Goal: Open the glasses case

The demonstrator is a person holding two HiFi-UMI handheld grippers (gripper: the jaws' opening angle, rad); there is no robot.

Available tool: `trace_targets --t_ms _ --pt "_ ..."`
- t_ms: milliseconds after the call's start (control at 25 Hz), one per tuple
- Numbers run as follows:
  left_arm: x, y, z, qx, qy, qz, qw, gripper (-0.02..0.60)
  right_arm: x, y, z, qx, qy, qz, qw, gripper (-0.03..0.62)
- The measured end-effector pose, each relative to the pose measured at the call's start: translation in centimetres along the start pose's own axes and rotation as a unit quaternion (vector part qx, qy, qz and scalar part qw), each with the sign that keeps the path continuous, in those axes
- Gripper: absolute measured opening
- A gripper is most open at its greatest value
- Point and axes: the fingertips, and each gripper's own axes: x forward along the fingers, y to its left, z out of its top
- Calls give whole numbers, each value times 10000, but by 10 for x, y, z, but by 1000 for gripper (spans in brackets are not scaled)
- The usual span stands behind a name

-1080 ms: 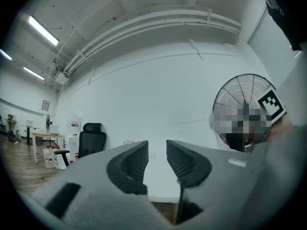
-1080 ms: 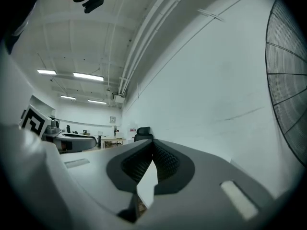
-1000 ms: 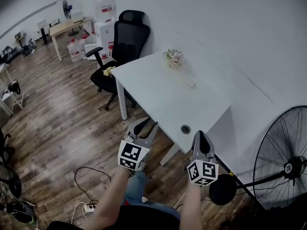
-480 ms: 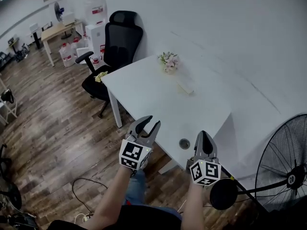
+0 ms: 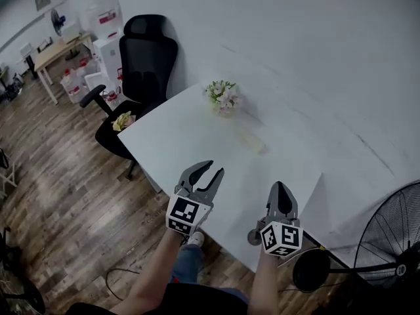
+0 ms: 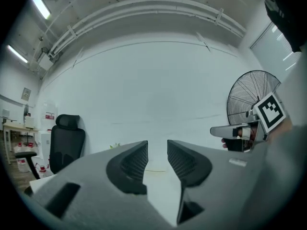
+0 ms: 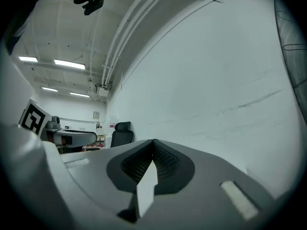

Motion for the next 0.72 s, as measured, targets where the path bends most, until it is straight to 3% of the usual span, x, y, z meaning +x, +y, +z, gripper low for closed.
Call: trace_targets --t_ms 320,720 --pt "106 50 -15 -146 192 -567 9981 129 93 -37 -13 64 193 -539 9983 9" --pt "180 61 -27 -165 337 -1223 9918 129 127 -71 -24 70 353 -1160 9926 9"
